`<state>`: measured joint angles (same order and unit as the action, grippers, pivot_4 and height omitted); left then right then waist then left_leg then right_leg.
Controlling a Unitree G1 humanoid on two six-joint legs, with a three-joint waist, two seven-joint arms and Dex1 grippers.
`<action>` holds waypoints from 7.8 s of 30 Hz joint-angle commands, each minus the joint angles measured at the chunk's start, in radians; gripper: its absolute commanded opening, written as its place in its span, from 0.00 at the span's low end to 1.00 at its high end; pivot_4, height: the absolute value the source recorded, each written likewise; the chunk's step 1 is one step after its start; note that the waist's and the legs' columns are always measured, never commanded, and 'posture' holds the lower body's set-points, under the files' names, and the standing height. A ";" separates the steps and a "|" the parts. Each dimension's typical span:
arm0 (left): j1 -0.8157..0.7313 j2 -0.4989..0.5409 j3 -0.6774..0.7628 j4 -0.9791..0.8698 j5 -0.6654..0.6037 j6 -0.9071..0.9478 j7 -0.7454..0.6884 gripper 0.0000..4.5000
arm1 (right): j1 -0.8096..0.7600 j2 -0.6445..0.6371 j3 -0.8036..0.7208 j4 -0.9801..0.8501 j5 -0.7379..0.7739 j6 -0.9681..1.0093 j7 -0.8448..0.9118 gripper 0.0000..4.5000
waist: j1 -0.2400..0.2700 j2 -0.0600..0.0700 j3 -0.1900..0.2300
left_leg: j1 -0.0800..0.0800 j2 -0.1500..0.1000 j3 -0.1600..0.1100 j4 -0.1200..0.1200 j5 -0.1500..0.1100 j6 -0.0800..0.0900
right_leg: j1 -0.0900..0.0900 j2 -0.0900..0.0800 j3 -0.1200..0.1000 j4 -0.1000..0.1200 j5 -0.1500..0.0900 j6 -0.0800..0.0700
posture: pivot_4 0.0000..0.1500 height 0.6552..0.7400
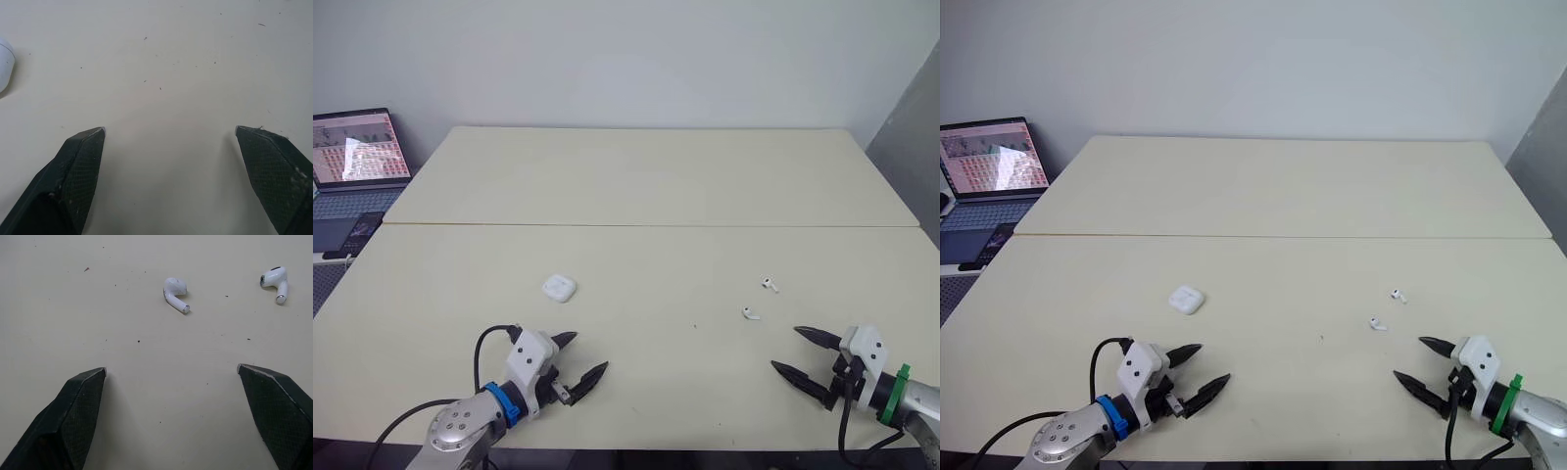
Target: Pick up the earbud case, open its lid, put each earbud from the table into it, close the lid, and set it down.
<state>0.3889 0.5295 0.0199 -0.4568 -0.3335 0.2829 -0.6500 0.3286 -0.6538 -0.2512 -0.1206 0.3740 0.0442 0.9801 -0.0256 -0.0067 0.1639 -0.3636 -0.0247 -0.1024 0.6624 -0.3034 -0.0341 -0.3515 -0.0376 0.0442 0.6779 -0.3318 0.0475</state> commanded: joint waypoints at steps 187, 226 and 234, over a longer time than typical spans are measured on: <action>-0.828 0.051 -0.196 0.220 -0.397 0.473 -0.575 0.18 | -0.796 -0.156 0.365 -0.483 0.573 0.941 -0.150 0.18 | -0.003 -0.005 0.004 | -0.021 0.000 -0.003 0.005 0.002 0.000 | -0.021 0.002 -0.004 0.003 0.000 0.000 | 1.00 1.00; -0.763 0.027 -0.207 0.210 -0.316 0.371 -0.551 0.18 | -0.838 -0.116 0.399 -0.424 0.290 0.831 -0.189 0.99 | -0.004 -0.005 0.004 | -0.021 0.000 -0.003 0.005 0.004 -0.004 | -0.021 0.002 -0.004 0.004 0.000 0.000 | 1.00 1.00; -0.762 0.025 -0.213 0.225 -0.303 0.354 -0.560 0.18 | -0.856 -0.104 0.367 -0.406 0.289 0.825 -0.196 0.99 | -0.004 -0.005 0.004 | -0.021 0.000 -0.003 0.005 0.004 -0.004 | -0.021 0.002 -0.004 0.004 0.000 0.000 | 1.00 1.00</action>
<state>-0.3714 0.5618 -0.1911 -0.2189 -0.6327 0.6583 -1.1935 -0.5094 -0.7615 0.1537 -0.5175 0.6699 0.8849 0.7882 -0.0291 -0.0120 0.1681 -0.3846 -0.0245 -0.1054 0.6679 -0.2993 -0.0378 -0.3722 -0.0360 0.0406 0.6816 -0.3316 0.0476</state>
